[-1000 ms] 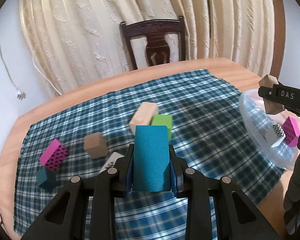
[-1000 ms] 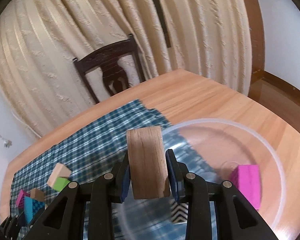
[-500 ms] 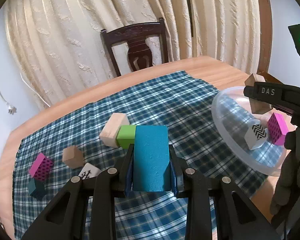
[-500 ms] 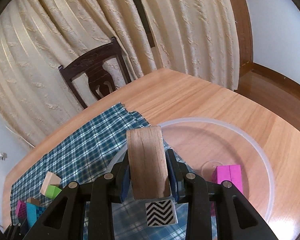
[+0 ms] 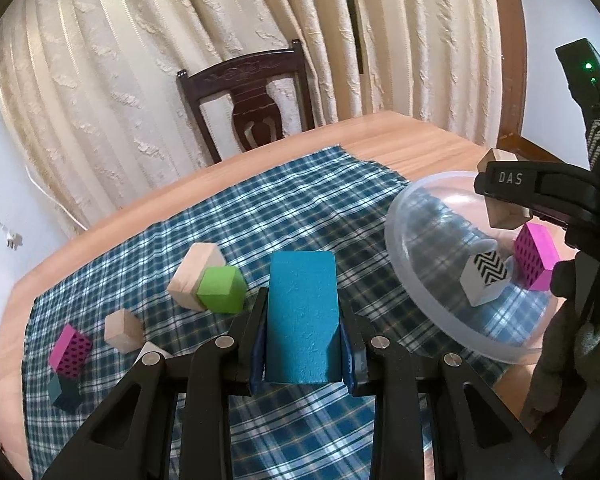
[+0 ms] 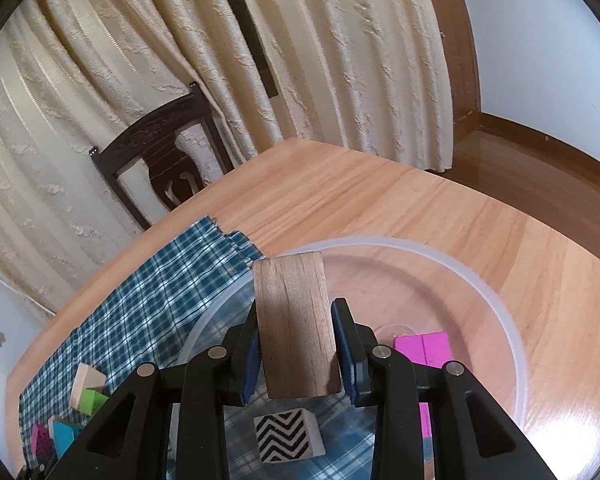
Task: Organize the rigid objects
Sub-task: 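Release the wooden plank into the clear bowl with the right tool while the left tool carries the teal block, then lower the long teal block into the clear bowl and open the left tool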
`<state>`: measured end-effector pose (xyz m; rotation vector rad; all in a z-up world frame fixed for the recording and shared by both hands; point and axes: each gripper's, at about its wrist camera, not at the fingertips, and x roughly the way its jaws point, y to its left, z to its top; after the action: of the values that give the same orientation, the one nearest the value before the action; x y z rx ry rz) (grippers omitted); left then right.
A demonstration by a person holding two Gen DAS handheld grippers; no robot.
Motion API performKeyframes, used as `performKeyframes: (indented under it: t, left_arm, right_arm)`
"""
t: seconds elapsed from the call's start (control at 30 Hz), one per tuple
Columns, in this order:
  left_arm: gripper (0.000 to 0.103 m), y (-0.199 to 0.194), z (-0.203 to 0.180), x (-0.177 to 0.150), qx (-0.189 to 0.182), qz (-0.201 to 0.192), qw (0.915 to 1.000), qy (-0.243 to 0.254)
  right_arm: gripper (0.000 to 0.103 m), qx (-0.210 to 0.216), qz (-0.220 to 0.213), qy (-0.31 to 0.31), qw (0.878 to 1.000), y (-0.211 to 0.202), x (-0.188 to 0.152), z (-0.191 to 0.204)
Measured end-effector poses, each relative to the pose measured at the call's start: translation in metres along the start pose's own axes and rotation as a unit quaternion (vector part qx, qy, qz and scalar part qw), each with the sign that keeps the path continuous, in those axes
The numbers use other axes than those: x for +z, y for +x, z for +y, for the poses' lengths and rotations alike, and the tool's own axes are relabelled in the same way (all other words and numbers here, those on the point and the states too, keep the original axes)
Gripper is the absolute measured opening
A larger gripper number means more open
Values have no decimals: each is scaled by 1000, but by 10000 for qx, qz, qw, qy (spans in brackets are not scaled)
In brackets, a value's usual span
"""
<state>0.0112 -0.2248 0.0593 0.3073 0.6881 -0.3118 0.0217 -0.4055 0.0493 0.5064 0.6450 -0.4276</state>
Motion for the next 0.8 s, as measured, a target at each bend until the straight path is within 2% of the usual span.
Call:
performKeyframes:
  t: [0.2,0.3,0.8]
  left_arm:
    - [30,-1,-11,4,-72,-32,9999,102]
    - [30,0,-15,7,-105,-44,9998,139]
    - [30,3,-35,20,-312,-112,9990,287]
  right_arm:
    - [37,-73,40,435,9990,2,4,-18]
    - [50,-78,13,610,9981,2,5,-24]
    - [51,-157,-187,834,9962,-4,8,-33]
